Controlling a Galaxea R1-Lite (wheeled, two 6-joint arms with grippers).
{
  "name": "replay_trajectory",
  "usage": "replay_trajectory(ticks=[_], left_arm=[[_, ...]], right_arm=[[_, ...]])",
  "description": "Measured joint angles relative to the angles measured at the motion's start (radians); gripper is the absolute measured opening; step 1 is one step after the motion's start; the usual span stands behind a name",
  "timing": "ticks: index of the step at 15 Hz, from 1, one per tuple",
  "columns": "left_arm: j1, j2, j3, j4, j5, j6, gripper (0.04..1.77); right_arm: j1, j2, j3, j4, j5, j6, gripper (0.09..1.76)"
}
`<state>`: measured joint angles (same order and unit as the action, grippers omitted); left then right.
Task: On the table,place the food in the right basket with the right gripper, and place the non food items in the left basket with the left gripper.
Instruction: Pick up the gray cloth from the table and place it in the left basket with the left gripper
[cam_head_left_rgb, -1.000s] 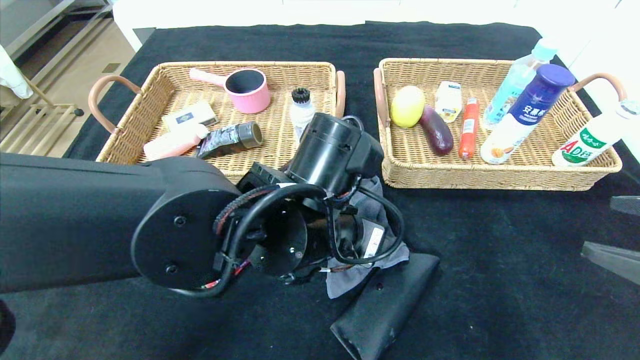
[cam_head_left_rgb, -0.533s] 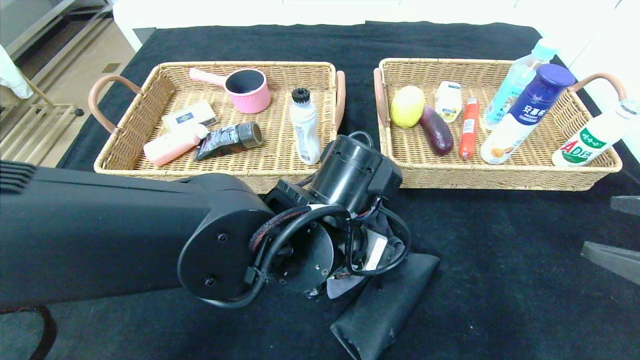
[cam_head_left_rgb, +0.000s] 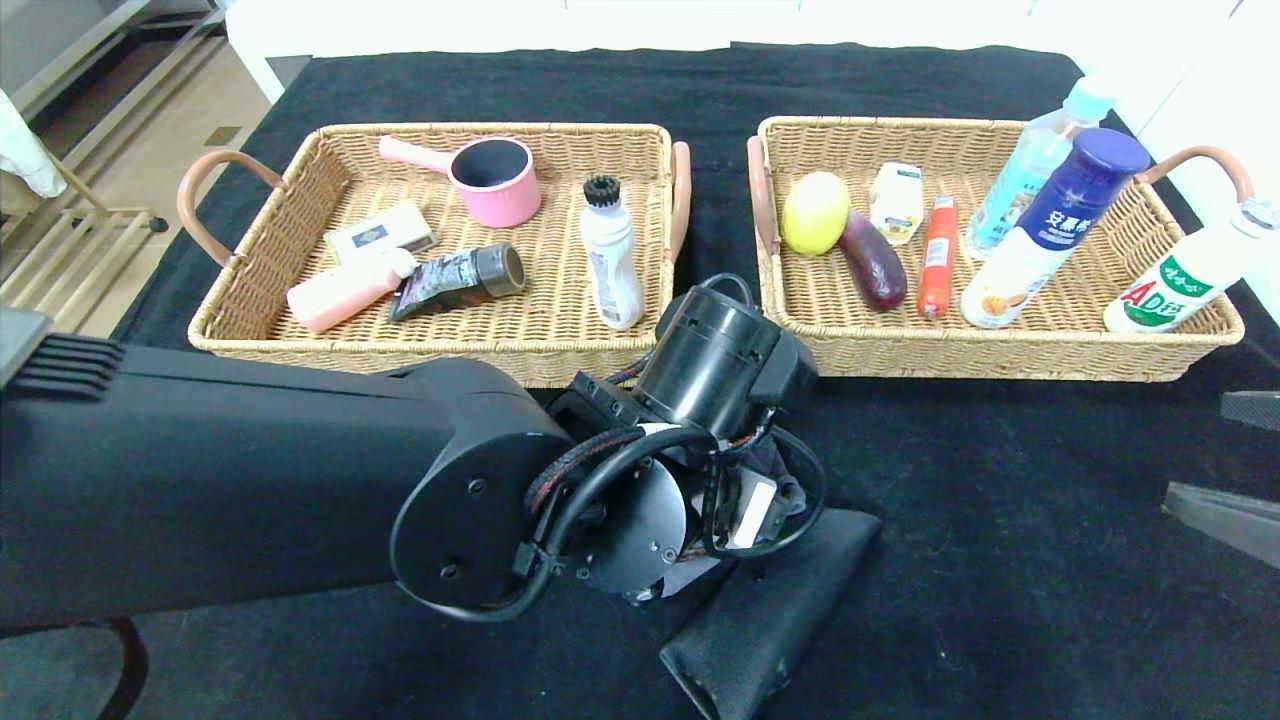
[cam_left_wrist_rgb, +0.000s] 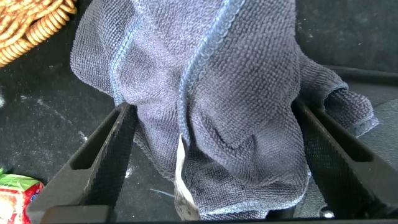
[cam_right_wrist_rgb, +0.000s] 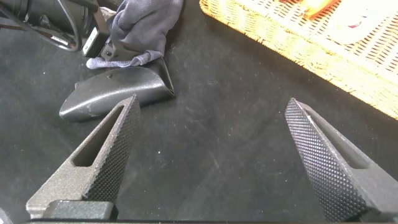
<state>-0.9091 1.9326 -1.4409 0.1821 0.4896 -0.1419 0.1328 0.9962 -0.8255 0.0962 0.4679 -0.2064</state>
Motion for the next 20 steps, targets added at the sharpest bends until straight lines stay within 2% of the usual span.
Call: replay_trajectory(ticks=[4,7,8,9,20], left_arm=[[-0.001,0.002,0.001,0.001,0.001,-0.001,1.12],[-0.001,0.001,0.002,0.001,0.001,-0.001,0.8],[-0.001,0.001,0.003,0.0,0.001,-0.001,0.64],[-0.001,0.0,0.004,0.0,0.001,0.0,0.19],[-0.001,-0.014,0.009,0.014,0.0,0.002,0.22]], right_arm=[[0.0,0.0,0.0,0.0,0.0,0.0,1.71],[0.0,0.0,0.0,0.0,0.0,0.0,1.71],[0.0,0.0,0.0,0.001,0.0,0.001,1.71],[0.0,0.0,0.0,0.0,0.0,0.001,1.71],[0.0,0.0,0.0,0.001,0.0,0.0,1.71]])
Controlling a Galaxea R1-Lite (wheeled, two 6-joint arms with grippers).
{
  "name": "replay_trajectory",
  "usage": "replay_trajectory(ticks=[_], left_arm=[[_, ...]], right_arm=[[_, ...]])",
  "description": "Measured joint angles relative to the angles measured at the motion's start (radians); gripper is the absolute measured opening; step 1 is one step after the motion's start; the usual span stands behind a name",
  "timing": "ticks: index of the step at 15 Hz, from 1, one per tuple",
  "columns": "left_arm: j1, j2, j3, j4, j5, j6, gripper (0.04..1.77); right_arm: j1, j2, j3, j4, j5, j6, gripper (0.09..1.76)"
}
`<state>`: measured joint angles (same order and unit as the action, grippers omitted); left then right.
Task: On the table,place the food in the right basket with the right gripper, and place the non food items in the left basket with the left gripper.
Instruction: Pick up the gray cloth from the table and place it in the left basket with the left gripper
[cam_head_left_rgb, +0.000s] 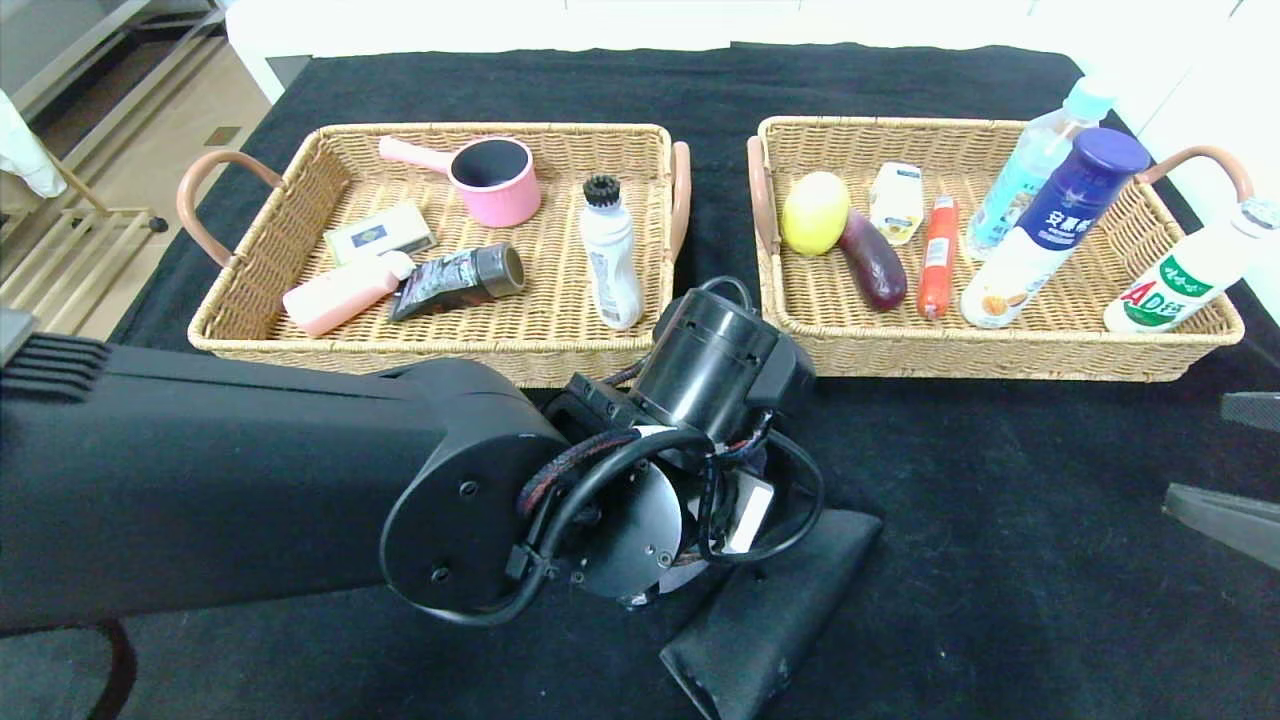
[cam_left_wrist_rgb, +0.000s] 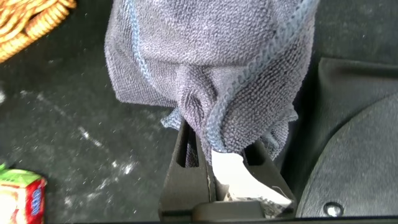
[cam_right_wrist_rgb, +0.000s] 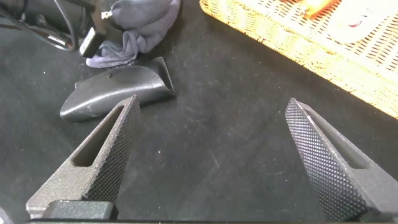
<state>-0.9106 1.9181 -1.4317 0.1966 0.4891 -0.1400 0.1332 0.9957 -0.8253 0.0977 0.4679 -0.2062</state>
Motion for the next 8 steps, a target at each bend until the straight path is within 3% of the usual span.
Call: replay_trajectory(ticks=[8], left_arm=[[-0.005,-0.09,0.007,0.004,0.001,0.02,0.22]], right_arm=[[0.0,0.0,0.0,0.0,0.0,0.001,1.71]])
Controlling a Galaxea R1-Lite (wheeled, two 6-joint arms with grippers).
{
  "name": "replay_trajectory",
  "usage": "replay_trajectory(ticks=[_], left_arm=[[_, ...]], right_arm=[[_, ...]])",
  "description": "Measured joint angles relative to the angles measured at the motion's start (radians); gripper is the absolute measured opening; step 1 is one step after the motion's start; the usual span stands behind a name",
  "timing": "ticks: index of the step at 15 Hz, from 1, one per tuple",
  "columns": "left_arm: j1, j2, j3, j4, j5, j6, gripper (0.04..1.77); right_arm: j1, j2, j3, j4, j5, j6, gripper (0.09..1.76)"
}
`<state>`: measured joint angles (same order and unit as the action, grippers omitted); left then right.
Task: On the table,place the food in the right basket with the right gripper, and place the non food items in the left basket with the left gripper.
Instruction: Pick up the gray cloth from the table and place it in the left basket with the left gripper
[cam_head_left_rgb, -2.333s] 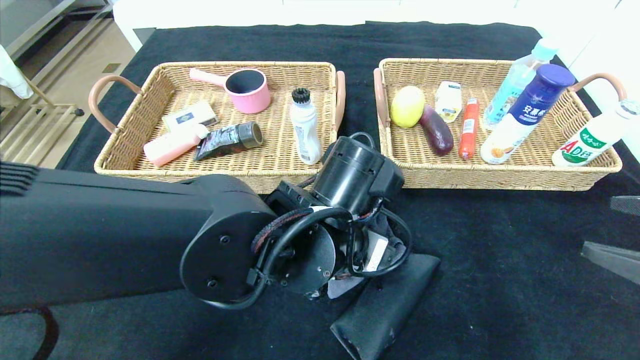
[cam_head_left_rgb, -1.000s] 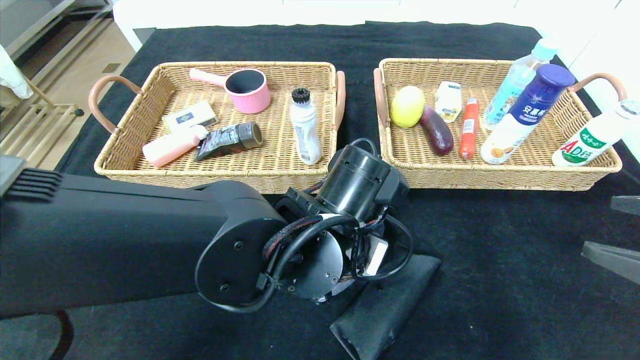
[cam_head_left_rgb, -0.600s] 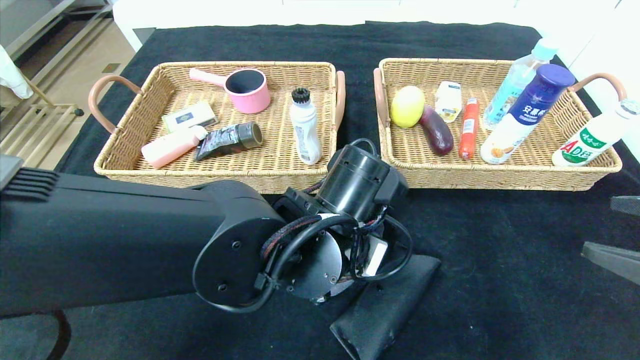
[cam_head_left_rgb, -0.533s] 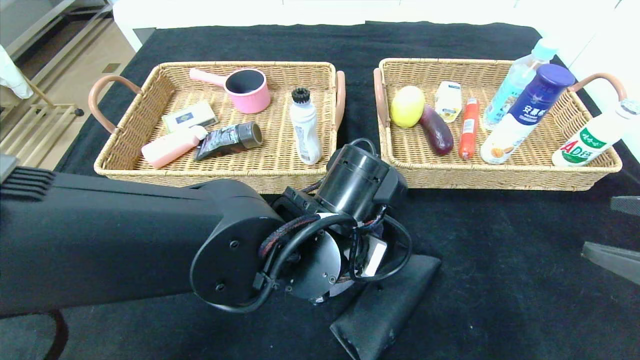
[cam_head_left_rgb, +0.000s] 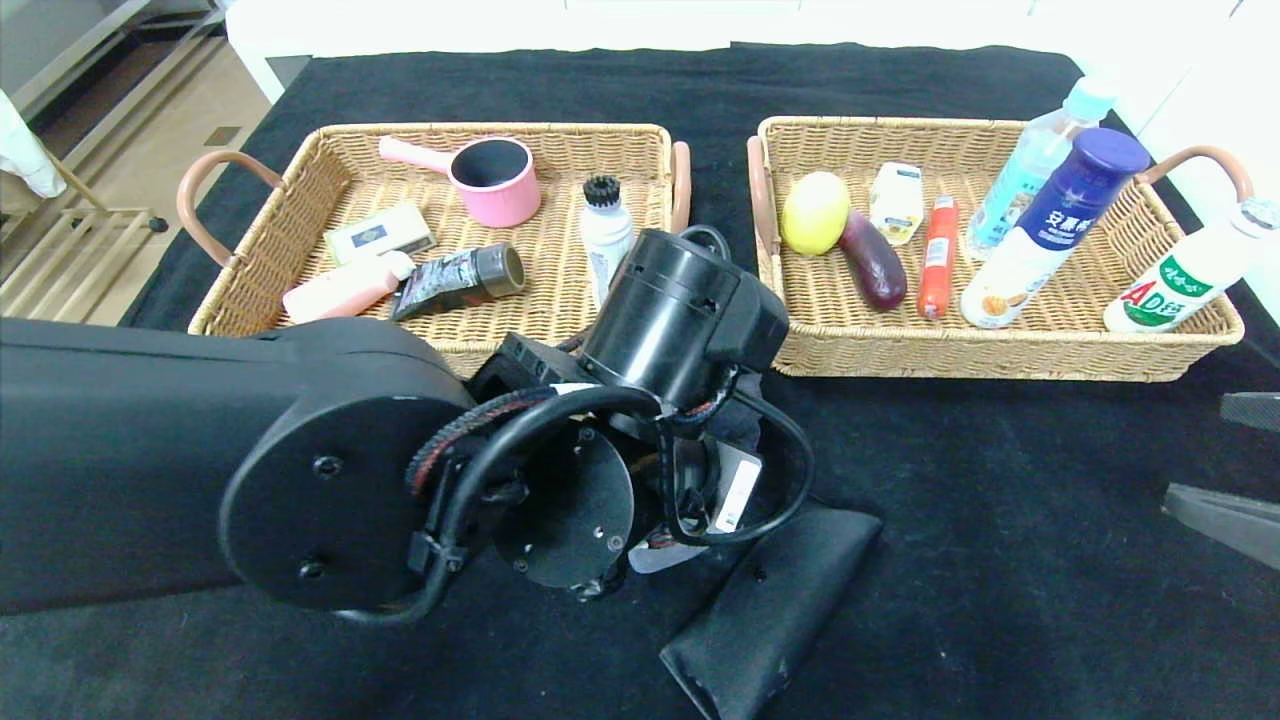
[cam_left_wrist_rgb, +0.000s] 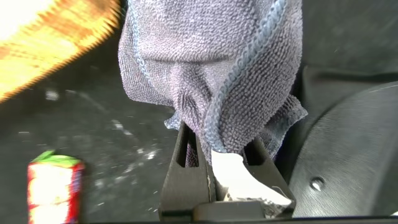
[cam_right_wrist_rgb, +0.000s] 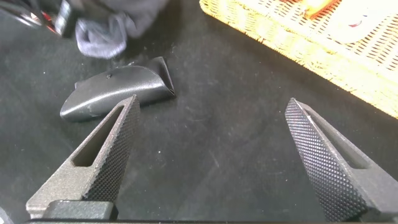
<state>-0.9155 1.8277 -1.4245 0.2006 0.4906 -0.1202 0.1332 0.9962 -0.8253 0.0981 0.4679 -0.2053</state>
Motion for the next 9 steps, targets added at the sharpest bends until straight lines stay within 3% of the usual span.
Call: replay_trajectory(ticks=[9], left_arm=[[0.0,-0.141,-0.021,-0.001,0.0,0.055,0.22]], right_arm=[[0.0,0.006,0.004,0.0,0.0,-0.001,1.71]])
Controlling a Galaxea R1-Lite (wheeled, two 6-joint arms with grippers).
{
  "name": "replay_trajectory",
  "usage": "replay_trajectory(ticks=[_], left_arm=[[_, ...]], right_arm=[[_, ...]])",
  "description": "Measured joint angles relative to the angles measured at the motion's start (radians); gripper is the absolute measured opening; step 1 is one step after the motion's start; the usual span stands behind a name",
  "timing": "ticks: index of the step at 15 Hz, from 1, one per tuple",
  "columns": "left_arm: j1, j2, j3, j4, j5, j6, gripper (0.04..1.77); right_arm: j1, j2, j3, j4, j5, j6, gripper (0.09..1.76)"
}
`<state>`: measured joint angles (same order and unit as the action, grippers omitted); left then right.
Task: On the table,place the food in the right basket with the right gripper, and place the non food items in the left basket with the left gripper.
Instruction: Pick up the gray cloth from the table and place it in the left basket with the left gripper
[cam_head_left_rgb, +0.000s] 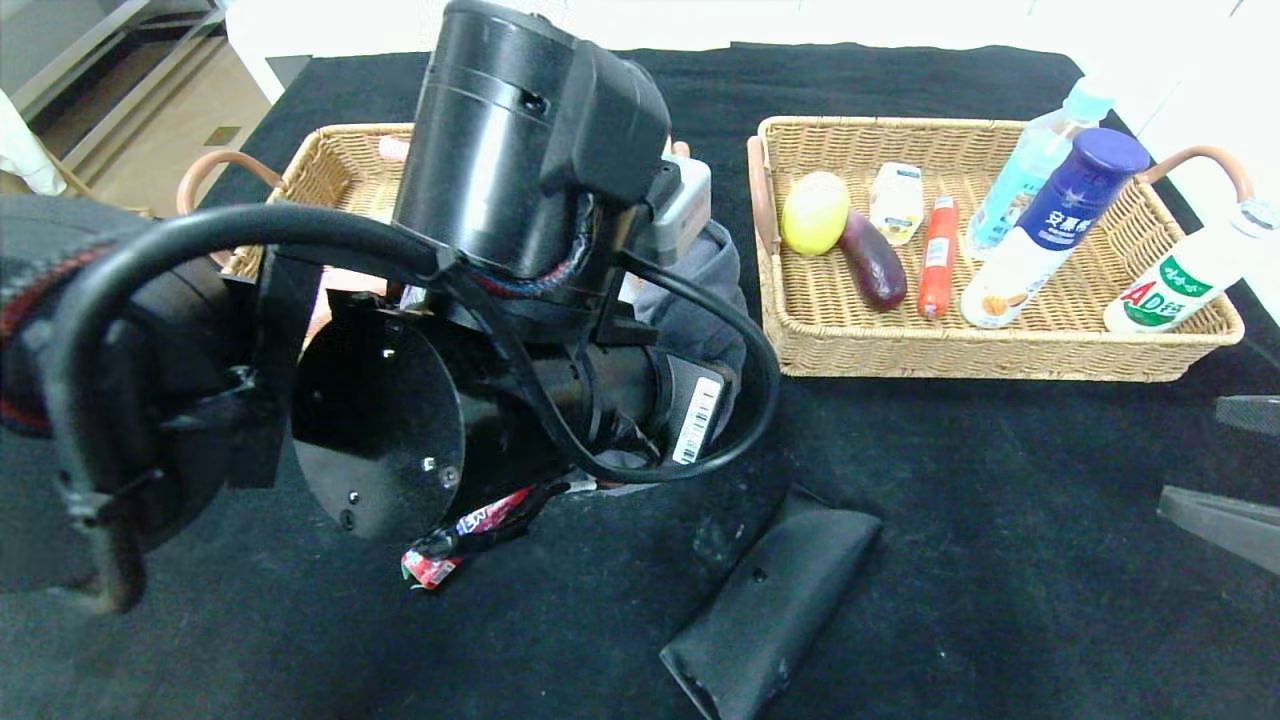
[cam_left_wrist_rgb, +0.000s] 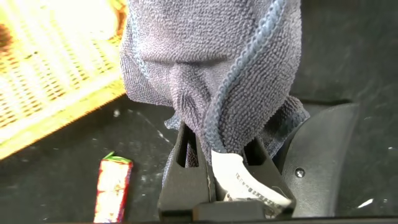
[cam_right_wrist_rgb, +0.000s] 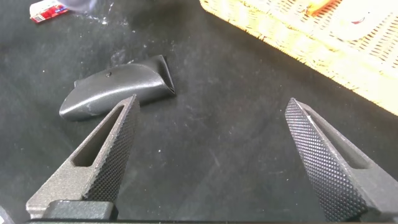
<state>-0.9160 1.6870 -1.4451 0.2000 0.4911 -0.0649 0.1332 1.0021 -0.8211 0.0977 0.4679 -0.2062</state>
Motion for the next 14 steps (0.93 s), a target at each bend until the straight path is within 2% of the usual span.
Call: replay_trajectory(ticks=[3,7,11,14], left_arm=[[0.006,-0.027,-0.001,0.001,0.0,0.003,0.22],[0.051,-0.077,0.007,0.003,-0.007,0.036,0.22],[0.137,-0.135,-0.007,0.029,-0.021,0.084,0.22],[0.239,-0.16,-0.03,0.03,-0.09,0.097,0.22]], right_arm=[[0.0,0.001,0.0,0.0,0.0,0.0,1.71],[0.0,0.001,0.0,0.0,0.0,0.0,1.71],[0.0,0.002,0.002,0.0,0.0,-0.001,1.71],[0.0,0.001,0.003,0.0,0.0,-0.001,1.71]])
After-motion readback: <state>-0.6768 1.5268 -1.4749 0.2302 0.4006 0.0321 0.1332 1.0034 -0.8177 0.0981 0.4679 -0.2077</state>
